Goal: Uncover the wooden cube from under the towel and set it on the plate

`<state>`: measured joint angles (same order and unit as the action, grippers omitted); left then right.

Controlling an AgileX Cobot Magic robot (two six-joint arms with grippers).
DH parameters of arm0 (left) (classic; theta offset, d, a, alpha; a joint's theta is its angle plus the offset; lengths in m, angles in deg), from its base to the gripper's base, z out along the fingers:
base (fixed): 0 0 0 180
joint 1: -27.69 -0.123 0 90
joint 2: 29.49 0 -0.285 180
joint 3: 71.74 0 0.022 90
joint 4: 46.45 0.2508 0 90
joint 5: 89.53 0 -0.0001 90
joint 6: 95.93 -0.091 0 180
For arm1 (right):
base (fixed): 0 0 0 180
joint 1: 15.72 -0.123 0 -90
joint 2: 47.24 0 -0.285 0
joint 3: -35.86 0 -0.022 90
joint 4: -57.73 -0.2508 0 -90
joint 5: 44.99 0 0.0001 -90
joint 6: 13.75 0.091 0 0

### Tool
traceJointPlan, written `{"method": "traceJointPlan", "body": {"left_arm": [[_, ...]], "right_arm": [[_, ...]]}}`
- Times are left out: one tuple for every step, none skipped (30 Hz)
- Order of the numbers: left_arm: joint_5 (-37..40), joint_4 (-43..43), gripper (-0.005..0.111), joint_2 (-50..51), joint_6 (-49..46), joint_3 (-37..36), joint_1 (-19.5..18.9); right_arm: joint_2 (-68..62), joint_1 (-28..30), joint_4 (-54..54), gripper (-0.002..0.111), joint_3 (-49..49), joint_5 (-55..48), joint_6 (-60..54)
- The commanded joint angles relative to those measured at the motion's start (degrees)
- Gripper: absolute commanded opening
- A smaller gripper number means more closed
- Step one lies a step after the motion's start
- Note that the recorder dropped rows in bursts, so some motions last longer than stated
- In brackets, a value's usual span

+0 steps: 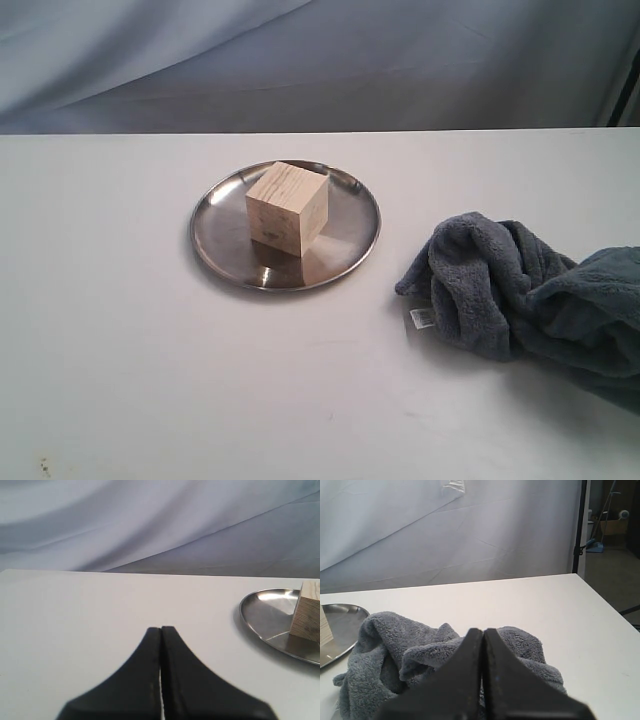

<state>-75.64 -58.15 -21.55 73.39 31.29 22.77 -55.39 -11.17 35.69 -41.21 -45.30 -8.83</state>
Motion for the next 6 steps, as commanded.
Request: {"method": "traceJointPlan", "body": {"left_arm": [[-0.16, 0.23, 0.0, -0.15, -0.22, -0.24, -0.17], [-0.16, 0.23, 0.0, -0.15, -0.22, -0.24, -0.17], [-0.16, 0.23, 0.0, -0.15, -0.22, -0.24, -0.17], [-0.16, 0.23, 0.0, -0.15, -0.22, -0.24, -0.17], [-0.16, 0.23, 0.0, -0.15, -0.22, -0.24, -0.17], [-0.16, 0.23, 0.0, -0.15, -0.22, -0.24, -0.17]], "right_arm": [[0.37, 0.0, -0.28, 0.003, -0.15, -0.68, 0.23], [0.37, 0.0, -0.28, 0.003, -0.15, -0.68, 0.23], [0.37, 0.0, -0.28, 0.003, -0.15, -0.68, 0.23], [0.37, 0.0, -0.28, 0.003, -0.15, -0.68, 0.23], [0.37, 0.0, -0.28, 0.003, -0.15, -0.68, 0.23], [0.37, 0.0, -0.28, 0.003, -0.15, -0.68, 0.23]]}}
